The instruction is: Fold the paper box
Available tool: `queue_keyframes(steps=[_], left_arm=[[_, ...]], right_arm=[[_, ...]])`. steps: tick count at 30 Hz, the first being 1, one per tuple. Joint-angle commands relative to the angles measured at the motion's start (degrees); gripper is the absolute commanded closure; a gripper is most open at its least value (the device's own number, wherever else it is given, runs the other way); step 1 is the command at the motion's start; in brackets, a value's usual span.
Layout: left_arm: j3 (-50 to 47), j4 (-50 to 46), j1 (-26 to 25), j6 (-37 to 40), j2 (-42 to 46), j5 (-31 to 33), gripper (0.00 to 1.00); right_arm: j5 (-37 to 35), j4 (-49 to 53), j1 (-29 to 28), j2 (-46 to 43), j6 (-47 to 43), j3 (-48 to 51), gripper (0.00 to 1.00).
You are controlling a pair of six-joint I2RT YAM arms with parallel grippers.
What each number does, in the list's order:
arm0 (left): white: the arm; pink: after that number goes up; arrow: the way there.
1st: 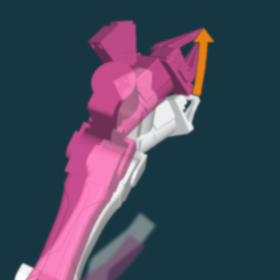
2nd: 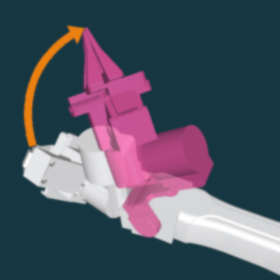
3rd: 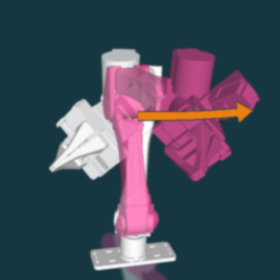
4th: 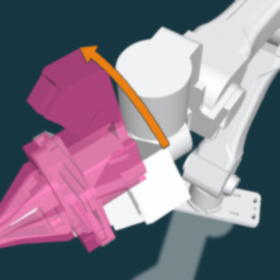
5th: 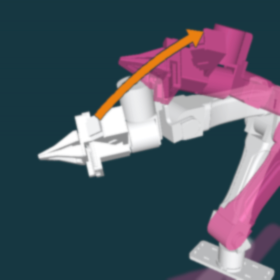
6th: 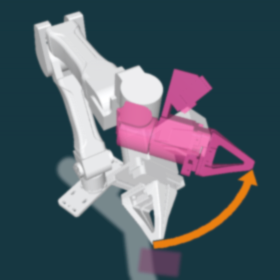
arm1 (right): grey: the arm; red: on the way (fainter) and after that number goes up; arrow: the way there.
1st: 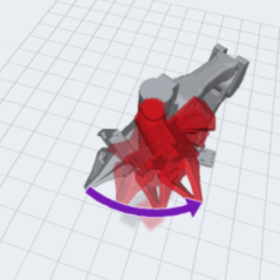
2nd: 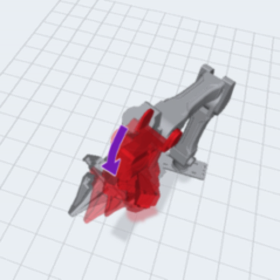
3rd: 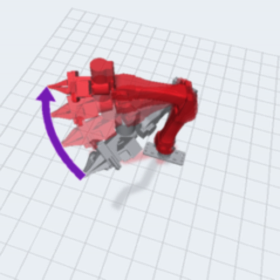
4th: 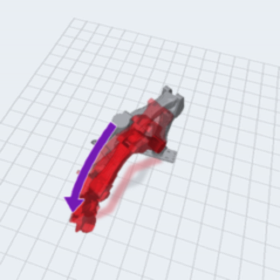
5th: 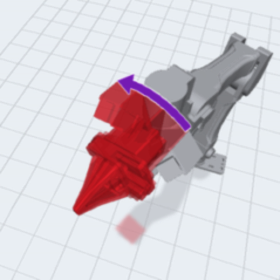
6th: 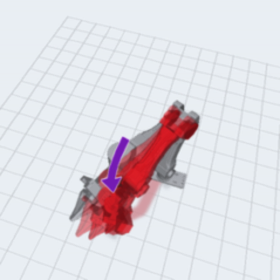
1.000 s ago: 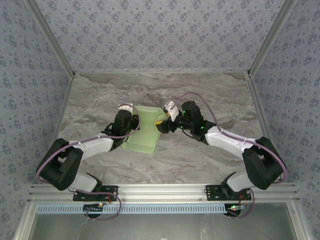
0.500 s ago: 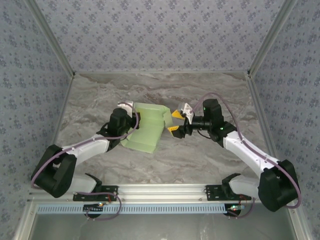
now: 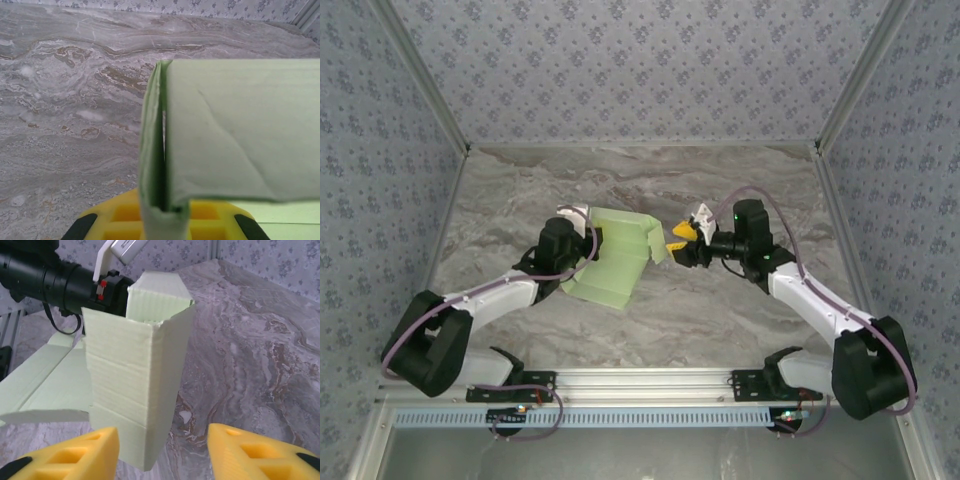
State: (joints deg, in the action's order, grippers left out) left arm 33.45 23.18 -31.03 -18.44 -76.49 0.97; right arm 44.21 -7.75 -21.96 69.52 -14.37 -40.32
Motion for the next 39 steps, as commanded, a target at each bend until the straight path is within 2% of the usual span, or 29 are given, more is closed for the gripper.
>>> queue_keyframes(steps=[1, 4, 8, 13, 15, 19, 27, 36, 38, 39], left_arm=[[-0.2, 1.3, 0.1, 0.8, 1.3, -1.0, 1.0], [-0.3, 1.7, 0.0, 0.7, 0.7, -0.9, 1.0], [0.3, 1.0, -0.2, 0.5, 0.4, -1.0, 1.0], [1.0, 0.2, -0.3, 0.2, 0.2, -0.3, 1.0], [1.3, -0.9, -0.5, -0.4, 0.5, 0.7, 1.0], [1.1, 0.4, -1.0, -0.3, 0.2, 1.6, 1.0], [0.9, 0.4, -1.0, 0.2, -0.2, 1.3, 1.0], [1.0, 0.7, -1.2, -0.2, -0.5, 0.6, 1.0], [0.6, 1.3, -1.1, -0.1, -0.7, 0.7, 1.0], [0.6, 1.6, -1.1, -0.2, -1.0, 0.5, 1.0]], right_arm=[[2.5, -0.5, -1.3, 1.9, 0.6, -1.3, 0.53], [0.6, -1.7, -4.5, 3.9, 0.7, -2.4, 0.55], [-4.3, -3.6, -7.7, 6.5, 2.7, -4.5, 0.69], [-11.7, -4.0, -10.4, 6.5, 4.0, -6.2, 0.7], [-16.9, -4.5, -11.7, 6.4, 4.8, -6.4, 0.7], [-21.1, -4.9, -13.6, 6.4, 5.1, -6.6, 0.68], [-22.3, -4.6, -12.1, 5.5, 2.9, -5.9, 0.62], [-23.9, -9.9, -11.7, 7.4, 3.9, -4.8, 0.56], [-21.4, -10.2, -11.4, 7.9, 3.5, -5.2, 0.48], [-18.0, -9.9, -11.0, 8.0, 2.9, -5.5, 0.45]])
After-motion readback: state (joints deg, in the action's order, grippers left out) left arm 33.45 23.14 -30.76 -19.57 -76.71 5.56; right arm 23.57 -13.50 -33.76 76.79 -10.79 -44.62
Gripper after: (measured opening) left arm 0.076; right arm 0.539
